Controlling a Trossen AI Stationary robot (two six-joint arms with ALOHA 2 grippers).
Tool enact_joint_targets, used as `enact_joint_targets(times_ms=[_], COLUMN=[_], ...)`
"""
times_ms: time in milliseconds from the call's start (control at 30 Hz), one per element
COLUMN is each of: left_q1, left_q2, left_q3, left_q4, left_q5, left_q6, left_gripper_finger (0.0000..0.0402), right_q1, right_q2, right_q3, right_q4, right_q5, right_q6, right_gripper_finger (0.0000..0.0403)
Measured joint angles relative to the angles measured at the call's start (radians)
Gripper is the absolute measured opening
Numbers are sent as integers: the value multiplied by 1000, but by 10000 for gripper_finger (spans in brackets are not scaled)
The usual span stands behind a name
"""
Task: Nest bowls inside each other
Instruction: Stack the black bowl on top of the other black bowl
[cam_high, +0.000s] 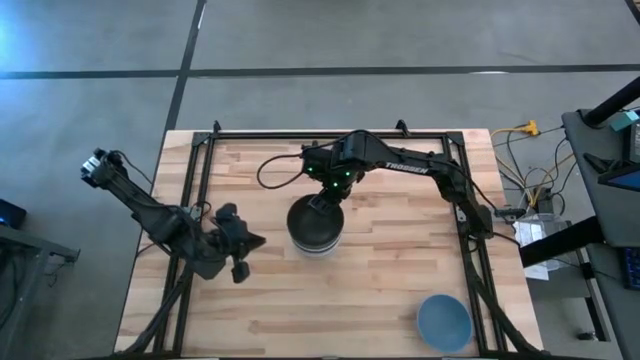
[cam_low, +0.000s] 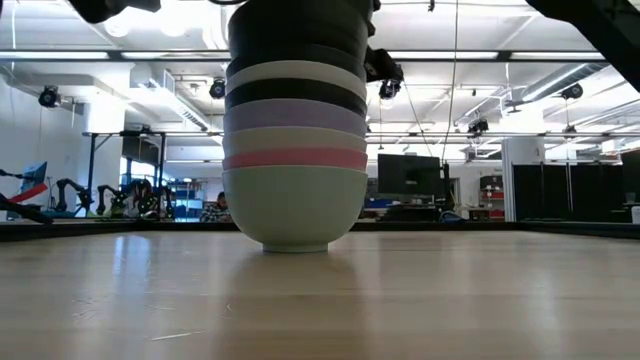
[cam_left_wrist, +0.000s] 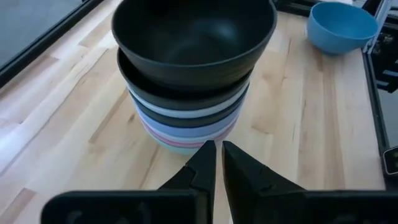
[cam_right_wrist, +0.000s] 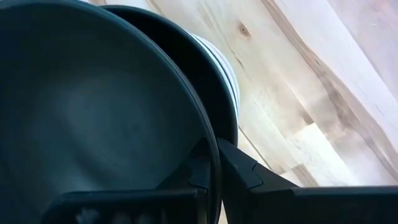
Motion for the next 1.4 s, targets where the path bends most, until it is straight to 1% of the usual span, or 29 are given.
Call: enact_joint_targets(times_ms=[233, 467, 767, 867, 1000, 1167, 1267, 1400], left_q1=[0, -2, -2, -1, -1, 0, -1, -1], left_q2=[18, 18, 18, 18, 18, 18, 18, 18], left_q3=[0, 0, 0, 0, 0, 0, 0, 0], left_q4=[10, 12, 37, 37, 37, 37, 37, 38], left_q5=[48, 58, 80, 81, 81, 81, 81, 82], left_q6=[-14, -27, -29, -29, -29, -29, -29, -29], left_gripper_finger=[12, 12, 12, 12, 12, 12, 12, 12], right_q1=[0, 0, 0, 2, 3, 2, 1, 3], right_q2=[0, -1, -2, -2, -2, -7, -8, -8], right_q3=[-30, -76, -87, -87, -77, -24, 15, 38], right_q4=[15, 60, 88, 93, 90, 89, 87, 86], right_q5=[0, -3, -4, -1, 0, 4, 5, 3], right_q6=[-1, -1, -8, -15, -18, -21, -20, -18], right_gripper_finger=[13, 13, 15, 30, 69, 110, 126, 136])
